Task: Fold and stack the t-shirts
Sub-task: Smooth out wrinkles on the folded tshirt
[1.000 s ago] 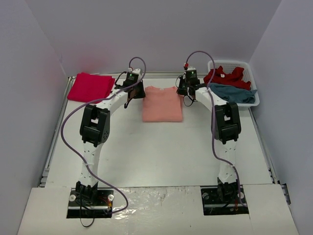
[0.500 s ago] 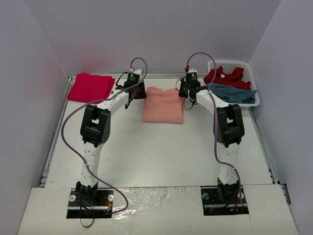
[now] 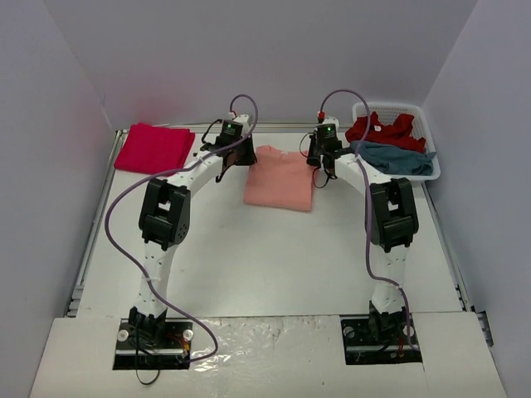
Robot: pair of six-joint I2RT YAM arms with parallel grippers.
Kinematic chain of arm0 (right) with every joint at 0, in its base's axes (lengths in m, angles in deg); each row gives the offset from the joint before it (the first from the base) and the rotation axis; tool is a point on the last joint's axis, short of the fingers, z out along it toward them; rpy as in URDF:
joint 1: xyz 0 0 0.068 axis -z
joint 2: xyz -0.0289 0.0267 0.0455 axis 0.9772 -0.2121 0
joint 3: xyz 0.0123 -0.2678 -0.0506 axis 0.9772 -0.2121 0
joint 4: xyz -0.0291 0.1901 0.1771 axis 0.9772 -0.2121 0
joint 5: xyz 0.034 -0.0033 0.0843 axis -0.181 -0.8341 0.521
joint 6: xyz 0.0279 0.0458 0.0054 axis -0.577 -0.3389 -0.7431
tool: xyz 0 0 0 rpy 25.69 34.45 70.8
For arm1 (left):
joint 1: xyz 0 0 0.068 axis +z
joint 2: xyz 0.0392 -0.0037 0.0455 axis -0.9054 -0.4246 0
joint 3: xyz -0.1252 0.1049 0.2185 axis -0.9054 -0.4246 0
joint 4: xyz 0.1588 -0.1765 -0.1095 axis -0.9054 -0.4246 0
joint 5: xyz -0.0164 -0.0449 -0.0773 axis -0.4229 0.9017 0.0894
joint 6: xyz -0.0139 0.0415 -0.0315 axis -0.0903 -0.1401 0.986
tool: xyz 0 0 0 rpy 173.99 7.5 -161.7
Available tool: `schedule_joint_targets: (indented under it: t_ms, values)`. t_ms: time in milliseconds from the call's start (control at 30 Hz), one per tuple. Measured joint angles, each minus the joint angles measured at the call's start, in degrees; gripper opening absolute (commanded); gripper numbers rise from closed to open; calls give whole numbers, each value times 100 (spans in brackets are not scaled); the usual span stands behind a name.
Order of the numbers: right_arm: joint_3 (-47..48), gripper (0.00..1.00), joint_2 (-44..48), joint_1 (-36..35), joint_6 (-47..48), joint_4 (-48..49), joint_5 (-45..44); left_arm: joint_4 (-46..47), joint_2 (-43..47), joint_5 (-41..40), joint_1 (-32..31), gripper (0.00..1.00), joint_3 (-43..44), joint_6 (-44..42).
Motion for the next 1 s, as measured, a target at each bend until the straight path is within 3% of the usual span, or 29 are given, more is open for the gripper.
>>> schedule_joint_targets:
  t_ms: [367, 400, 500, 567, 1000]
  values:
    - [-345, 0, 315, 0, -44, 46, -391, 26, 0, 122, -57, 2, 74, -107]
    - [-348, 3, 315, 0, -46, 44, -391, 28, 0, 120, -57, 2, 103, -111]
    - [-343, 45, 315, 0, -83, 50, -382, 26, 0, 116, -57, 8, 162, -131]
    - [-299, 49, 293, 0, -70, 33, -382, 13, 0, 111, -61, 11, 170, -146]
    - [-13, 45, -85, 4, -72, 26, -232, -70, -87, 70, -61, 12, 254, -195]
